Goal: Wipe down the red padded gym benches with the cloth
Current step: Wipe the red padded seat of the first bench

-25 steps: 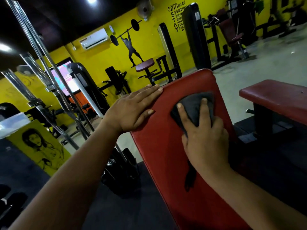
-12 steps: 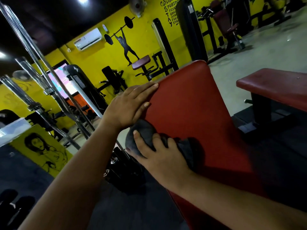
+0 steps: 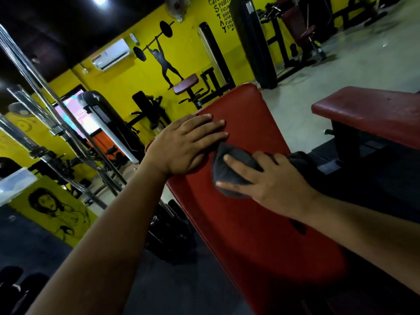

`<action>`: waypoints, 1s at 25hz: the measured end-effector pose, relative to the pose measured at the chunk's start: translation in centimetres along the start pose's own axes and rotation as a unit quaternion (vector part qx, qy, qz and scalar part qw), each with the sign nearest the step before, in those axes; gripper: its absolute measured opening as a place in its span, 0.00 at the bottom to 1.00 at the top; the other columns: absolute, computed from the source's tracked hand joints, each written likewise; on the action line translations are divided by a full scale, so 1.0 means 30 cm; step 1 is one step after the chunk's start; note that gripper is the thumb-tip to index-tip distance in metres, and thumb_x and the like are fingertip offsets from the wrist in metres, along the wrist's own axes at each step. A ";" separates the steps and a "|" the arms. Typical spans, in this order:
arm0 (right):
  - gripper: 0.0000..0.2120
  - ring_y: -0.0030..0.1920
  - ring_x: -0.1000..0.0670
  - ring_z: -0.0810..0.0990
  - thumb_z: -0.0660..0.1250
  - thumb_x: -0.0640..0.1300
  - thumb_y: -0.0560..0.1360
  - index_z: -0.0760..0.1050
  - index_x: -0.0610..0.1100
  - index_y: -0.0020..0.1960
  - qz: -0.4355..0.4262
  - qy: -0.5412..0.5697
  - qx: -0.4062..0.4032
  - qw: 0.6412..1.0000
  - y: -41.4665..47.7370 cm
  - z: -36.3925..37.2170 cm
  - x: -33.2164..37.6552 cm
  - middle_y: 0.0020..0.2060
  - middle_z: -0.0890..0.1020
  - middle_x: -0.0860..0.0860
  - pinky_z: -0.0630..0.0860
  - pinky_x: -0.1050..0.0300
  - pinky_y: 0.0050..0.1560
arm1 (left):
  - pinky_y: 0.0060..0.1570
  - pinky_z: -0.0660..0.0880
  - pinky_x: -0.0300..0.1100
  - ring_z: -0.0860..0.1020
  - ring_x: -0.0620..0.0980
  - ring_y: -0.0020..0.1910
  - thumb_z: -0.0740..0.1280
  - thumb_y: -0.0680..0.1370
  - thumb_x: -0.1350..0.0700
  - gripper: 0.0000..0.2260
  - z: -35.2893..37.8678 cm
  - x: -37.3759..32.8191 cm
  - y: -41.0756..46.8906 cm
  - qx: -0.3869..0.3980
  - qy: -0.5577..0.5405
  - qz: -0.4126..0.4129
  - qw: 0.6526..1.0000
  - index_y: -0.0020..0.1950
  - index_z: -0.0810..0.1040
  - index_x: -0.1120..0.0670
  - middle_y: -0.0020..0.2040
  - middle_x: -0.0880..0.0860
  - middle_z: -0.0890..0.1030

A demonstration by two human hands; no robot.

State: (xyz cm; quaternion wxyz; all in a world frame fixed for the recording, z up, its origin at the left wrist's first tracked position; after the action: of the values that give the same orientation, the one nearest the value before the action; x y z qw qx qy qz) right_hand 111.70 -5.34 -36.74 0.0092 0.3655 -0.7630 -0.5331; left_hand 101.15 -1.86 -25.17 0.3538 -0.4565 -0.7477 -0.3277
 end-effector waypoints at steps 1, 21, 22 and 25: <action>0.27 0.48 0.36 0.78 0.61 0.42 0.77 0.64 0.59 0.74 0.020 -0.002 0.004 1.000 -0.024 0.004 -0.042 0.71 0.71 0.45 0.74 0.47 0.38 | 0.69 0.66 0.55 0.68 0.56 0.71 0.55 0.80 0.51 0.22 0.003 -0.004 -0.004 -0.005 -0.005 -0.003 1.000 0.74 0.67 0.51 0.73 0.54 0.72; 0.45 0.63 0.30 0.70 0.73 0.50 0.70 0.49 0.59 0.79 0.517 0.157 0.079 0.838 -0.141 0.024 -0.019 0.75 0.54 0.35 0.76 0.40 0.52 | 0.70 0.67 0.56 0.69 0.57 0.72 0.58 0.83 0.49 0.20 0.009 -0.015 -0.020 -0.034 -0.023 -0.026 0.999 0.73 0.72 0.52 0.72 0.55 0.73; 0.46 0.59 0.31 0.72 0.74 0.50 0.69 0.51 0.59 0.78 0.507 0.152 0.080 0.844 -0.125 0.019 0.018 0.75 0.56 0.34 0.78 0.42 0.49 | 0.70 0.67 0.56 0.69 0.57 0.72 0.58 0.83 0.49 0.19 0.010 -0.015 -0.020 -0.034 -0.022 -0.028 0.999 0.73 0.73 0.52 0.72 0.55 0.73; 0.47 0.50 0.35 0.76 0.78 0.50 0.64 0.57 0.61 0.77 0.471 0.166 0.095 0.861 -0.069 0.012 0.143 0.73 0.62 0.34 0.78 0.47 0.39 | 0.69 0.68 0.56 0.70 0.58 0.72 0.58 0.82 0.49 0.19 0.010 -0.014 -0.019 -0.038 -0.026 -0.031 0.998 0.72 0.74 0.52 0.71 0.56 0.74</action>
State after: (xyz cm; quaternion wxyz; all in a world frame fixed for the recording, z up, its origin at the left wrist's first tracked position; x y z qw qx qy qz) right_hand 109.55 -7.83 -40.21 0.3511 0.0454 -0.8781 -0.3218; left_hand 100.70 -2.01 -25.77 0.3065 -0.4547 -0.7572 -0.3548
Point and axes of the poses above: each hand's wrist, its own y-axis towards the middle knuckle, its own z-axis out of the palm, x = y × z, the point moved 8 cm from there along y, towards the middle knuckle
